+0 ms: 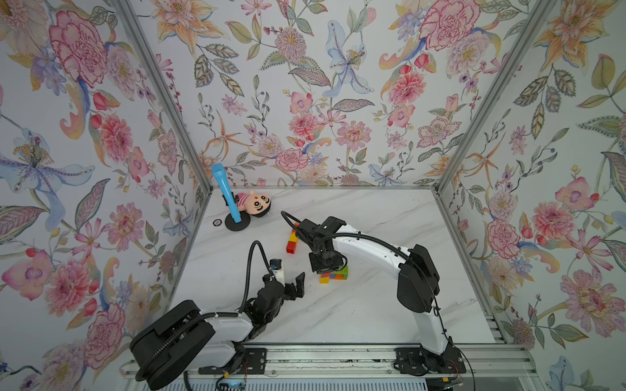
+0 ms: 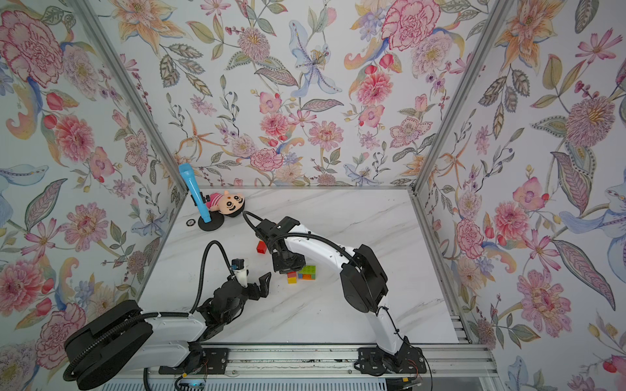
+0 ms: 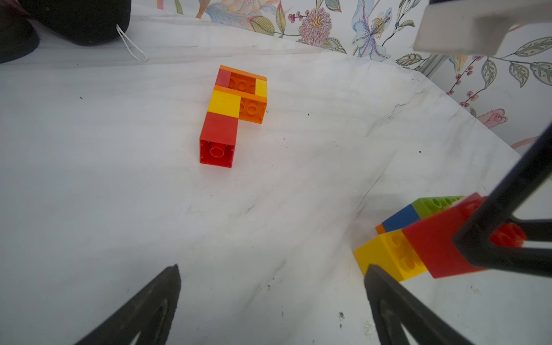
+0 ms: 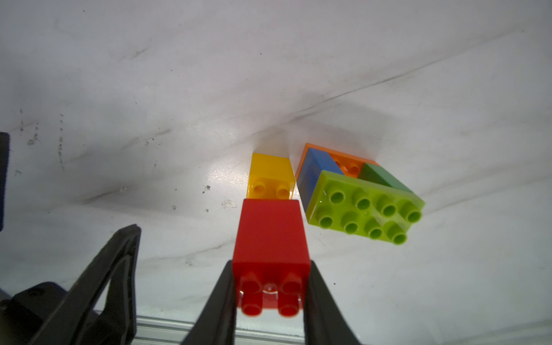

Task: Assemble the letter p with lego
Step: Assemble the lego brick with the lego brick.

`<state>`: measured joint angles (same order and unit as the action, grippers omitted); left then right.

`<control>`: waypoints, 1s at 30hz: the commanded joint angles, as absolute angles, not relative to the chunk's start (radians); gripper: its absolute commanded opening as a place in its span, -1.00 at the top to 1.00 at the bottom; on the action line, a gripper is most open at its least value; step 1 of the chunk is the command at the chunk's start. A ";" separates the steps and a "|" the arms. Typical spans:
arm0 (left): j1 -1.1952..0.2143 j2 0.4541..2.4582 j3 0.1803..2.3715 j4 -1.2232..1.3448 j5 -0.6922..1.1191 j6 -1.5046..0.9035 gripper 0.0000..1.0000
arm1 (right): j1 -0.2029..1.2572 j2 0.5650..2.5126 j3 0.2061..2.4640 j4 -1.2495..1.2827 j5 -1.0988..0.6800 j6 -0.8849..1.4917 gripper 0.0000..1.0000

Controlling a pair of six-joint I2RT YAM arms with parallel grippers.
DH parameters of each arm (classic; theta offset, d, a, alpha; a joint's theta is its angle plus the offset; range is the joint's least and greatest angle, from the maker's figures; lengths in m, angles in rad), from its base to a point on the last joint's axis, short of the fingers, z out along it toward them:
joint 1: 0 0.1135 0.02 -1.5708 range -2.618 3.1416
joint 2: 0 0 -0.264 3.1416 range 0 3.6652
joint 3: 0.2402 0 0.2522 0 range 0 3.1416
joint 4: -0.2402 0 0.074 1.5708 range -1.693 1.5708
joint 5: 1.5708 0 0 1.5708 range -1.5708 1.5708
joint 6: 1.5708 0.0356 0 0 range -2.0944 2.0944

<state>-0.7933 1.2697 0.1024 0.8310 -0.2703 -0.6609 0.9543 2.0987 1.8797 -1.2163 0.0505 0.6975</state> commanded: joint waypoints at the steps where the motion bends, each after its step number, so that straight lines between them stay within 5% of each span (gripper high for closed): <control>1: -0.801 1.254 0.088 0.832 -0.296 -0.640 -0.98 | 0.954 2.139 1.903 -1.252 0.065 0.727 0.90; 30: -0.801 1.258 0.086 0.842 -0.305 -0.633 -0.98 | 0.918 2.145 1.818 -1.209 -0.023 0.735 0.93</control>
